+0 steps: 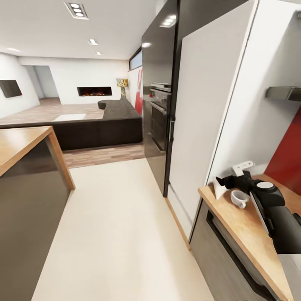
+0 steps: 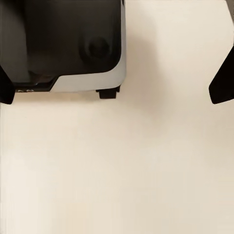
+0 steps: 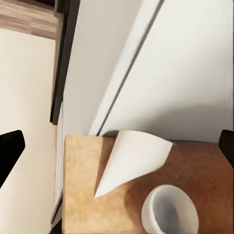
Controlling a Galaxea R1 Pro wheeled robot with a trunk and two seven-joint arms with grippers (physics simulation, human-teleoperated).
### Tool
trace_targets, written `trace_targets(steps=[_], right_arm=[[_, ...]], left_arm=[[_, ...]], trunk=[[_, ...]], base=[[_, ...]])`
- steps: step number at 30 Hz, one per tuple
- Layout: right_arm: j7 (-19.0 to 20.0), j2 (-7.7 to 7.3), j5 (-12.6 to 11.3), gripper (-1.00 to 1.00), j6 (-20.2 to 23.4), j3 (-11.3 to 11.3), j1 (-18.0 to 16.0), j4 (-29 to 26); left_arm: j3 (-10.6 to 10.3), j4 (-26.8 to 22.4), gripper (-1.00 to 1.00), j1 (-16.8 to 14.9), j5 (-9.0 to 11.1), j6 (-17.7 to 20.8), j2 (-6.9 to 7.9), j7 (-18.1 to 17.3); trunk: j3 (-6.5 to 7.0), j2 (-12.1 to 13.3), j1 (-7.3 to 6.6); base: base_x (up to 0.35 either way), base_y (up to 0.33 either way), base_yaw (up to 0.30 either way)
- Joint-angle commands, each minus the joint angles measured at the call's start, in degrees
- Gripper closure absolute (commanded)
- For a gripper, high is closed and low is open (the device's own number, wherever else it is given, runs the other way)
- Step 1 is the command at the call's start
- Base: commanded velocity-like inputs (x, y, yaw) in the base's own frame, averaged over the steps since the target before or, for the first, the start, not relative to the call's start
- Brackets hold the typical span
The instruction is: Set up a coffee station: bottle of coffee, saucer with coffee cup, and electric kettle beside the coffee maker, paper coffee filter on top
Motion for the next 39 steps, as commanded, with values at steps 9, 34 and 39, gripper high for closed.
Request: trace_targets(steps=[9,34,39], right_arm=[[0.5,0.11,0.6,-1.00,0.2,0.0,0.0,0.2],[10.0,0.04,4.9,-1.00,0.1,11.1,0.1,2.9],[12.0,0.03,10.9,-1.00,0.0,11.0,0.1,3.3]], left_arm=[[-0.1,0.0,-1.00,0.0,0.0,-0.2,0.08,0.0],[-0.1,0.0,-1.00,0.0,0.1,-0.2,0.03,0.0],[0.0,0.0,-1.00,0.0,0.1,-0.2,0.01,0.1]], trunk=[[-0.12,-0.1,0.04],[-0.12,-0.1,0.04],[-0.12,-0.1,0.04]], base=[[0.012,-0.001,-0.293],[0.141,0.000,-0.069],[0.051,0.000,0.000]])
